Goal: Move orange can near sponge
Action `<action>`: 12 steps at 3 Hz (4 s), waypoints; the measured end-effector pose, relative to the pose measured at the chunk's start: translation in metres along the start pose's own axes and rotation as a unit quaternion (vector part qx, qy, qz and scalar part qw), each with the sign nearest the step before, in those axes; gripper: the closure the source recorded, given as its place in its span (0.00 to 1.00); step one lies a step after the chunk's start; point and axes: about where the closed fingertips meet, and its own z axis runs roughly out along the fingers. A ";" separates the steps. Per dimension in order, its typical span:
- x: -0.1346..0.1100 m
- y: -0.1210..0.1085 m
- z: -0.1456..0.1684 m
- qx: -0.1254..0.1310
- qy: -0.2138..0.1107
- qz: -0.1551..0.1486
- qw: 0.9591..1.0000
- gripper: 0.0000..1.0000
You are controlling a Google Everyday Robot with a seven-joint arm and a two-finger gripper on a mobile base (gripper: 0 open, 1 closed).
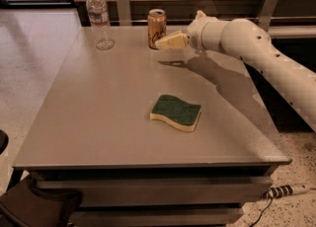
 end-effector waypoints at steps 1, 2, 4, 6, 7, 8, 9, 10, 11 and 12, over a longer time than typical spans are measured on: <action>-0.004 0.006 0.007 -0.018 0.005 -0.014 1.000 0.00; -0.005 0.009 0.016 -0.029 0.011 -0.003 1.000 0.00; -0.008 0.002 0.046 -0.053 -0.030 0.048 0.997 0.00; -0.016 0.004 0.060 -0.065 -0.051 0.054 0.995 0.51; -0.015 0.006 0.061 -0.067 -0.050 0.055 0.995 0.74; -0.015 0.009 0.063 -0.069 -0.050 0.055 0.995 0.96; -0.015 0.010 0.064 -0.070 -0.050 0.055 0.995 1.00; -0.015 0.011 0.065 -0.070 -0.050 0.055 0.995 1.00; -0.028 0.010 0.050 -0.057 -0.046 0.048 0.996 1.00; -0.041 0.011 0.025 -0.039 -0.045 0.037 0.998 1.00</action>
Offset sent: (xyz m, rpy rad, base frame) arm 0.0138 0.0174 -0.0018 0.0122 0.0664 0.0465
